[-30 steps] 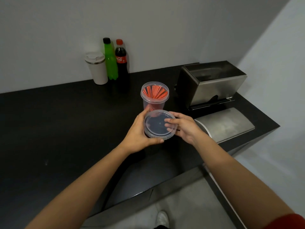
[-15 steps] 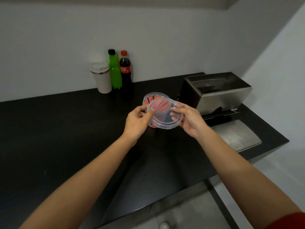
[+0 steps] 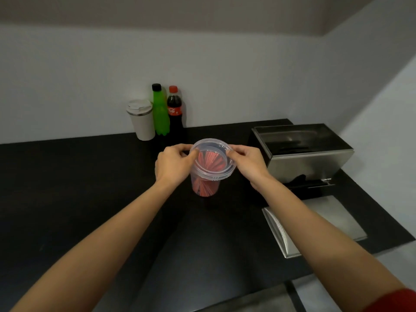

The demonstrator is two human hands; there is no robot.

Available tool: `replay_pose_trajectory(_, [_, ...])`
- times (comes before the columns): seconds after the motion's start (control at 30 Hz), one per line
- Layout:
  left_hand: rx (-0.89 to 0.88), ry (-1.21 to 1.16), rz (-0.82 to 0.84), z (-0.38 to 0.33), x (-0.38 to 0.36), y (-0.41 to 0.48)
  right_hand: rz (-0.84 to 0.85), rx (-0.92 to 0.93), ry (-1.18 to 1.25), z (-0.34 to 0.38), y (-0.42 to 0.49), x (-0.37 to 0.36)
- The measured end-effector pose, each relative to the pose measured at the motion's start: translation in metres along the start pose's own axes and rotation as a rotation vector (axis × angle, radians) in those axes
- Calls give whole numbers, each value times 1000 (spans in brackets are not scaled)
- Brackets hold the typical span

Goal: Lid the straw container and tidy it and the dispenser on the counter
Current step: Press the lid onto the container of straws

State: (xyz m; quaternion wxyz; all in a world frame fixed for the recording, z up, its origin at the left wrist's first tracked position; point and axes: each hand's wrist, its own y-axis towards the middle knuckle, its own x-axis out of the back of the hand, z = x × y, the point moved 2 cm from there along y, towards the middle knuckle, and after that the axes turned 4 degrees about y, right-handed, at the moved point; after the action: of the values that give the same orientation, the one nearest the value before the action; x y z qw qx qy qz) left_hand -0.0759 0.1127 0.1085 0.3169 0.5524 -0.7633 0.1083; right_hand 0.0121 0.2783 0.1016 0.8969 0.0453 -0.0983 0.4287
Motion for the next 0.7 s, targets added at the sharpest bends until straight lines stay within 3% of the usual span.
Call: replay_pose_trajectory(0.7, [40, 315, 48, 9, -17, 35, 4, -87, -133, -21, 43, -15])
